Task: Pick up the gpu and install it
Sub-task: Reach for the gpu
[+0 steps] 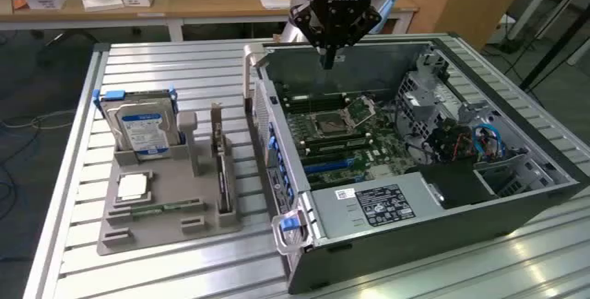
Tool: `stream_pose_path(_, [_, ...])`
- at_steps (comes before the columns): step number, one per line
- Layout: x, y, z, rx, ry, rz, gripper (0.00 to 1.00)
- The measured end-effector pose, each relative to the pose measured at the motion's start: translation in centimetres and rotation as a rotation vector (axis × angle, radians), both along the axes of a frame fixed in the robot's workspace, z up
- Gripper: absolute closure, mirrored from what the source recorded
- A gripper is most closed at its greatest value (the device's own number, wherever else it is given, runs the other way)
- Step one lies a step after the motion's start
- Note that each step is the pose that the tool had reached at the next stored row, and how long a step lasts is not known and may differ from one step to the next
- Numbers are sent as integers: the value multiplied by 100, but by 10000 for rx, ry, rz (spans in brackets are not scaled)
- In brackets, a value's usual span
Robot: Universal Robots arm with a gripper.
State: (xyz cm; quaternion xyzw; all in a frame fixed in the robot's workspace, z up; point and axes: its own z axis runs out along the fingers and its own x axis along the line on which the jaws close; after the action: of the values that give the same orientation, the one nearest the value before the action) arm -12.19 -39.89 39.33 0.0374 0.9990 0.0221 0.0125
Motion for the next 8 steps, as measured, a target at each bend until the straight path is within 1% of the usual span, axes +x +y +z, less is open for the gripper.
stream_pose_path(8, [0,0,0,0,0,0,89])
